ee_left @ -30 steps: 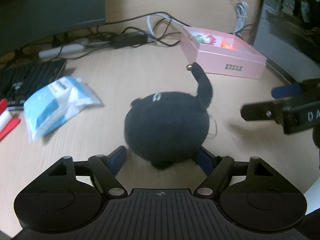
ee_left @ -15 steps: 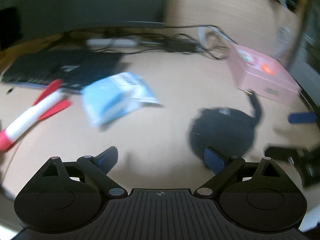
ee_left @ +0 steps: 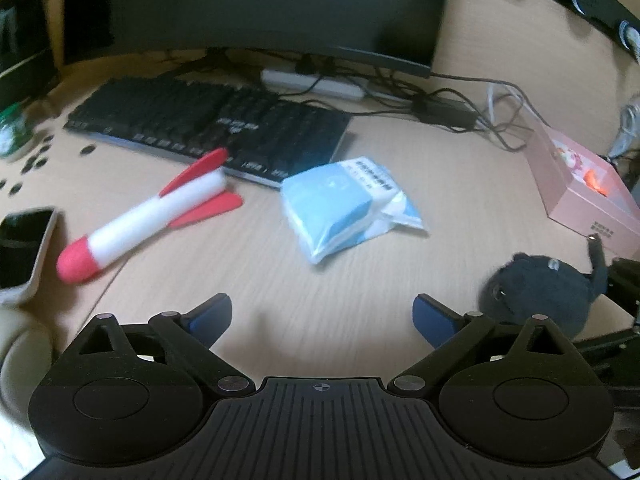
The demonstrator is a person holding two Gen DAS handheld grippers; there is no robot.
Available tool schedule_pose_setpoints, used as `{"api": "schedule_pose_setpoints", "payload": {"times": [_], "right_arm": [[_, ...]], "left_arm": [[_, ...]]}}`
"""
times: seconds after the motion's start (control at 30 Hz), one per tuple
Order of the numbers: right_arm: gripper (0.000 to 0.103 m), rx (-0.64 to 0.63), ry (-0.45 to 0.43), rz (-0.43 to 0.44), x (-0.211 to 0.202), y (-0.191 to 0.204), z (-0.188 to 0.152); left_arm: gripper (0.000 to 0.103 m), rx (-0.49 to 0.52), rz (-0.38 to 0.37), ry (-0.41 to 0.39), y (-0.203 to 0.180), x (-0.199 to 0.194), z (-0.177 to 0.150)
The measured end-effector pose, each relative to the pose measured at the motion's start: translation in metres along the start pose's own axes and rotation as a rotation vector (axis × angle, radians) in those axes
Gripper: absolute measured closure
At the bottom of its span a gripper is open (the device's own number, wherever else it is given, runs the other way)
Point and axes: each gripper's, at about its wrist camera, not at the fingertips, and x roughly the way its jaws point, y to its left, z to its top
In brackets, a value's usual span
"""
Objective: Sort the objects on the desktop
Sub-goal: 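Grasp the blue wet-wipe pack with the left gripper while the right gripper grasps the black plush cat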
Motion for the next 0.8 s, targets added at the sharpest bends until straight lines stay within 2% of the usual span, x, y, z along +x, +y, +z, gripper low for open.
{"api": "schedule_pose_setpoints", "payload": {"times": [0.2, 0.33, 0.43, 0.53, 0.7, 0.8], "right_arm": [[0.028, 0.077, 0.033, -0.099, -0.023, -0.021, -0.022], [0.028, 0.177, 0.057, -0.201, -0.038, -0.049, -0.038], [0.028, 0.262, 0.072, -0.264, -0.046, -0.069, -0.048], [0.027, 0.308, 0.084, -0.305, -0.052, -0.081, -0.056], [0.024, 0.304, 0.093, -0.33, -0.053, -0.081, -0.061], [0.022, 0.284, 0.1, -0.342, -0.049, -0.079, -0.06]], "left_arm": [[0.003, 0.162, 0.024, -0.089, -0.016, 0.026, 0.028], [0.003, 0.223, 0.045, -0.104, -0.016, 0.055, 0.044], [0.003, 0.263, 0.032, -0.075, -0.019, 0.076, 0.05], [0.003, 0.261, -0.024, -0.044, -0.028, 0.081, 0.048], [0.003, 0.308, -0.18, -0.023, -0.057, 0.072, 0.034], [0.003, 0.287, -0.203, -0.033, -0.068, 0.066, 0.032]]}}
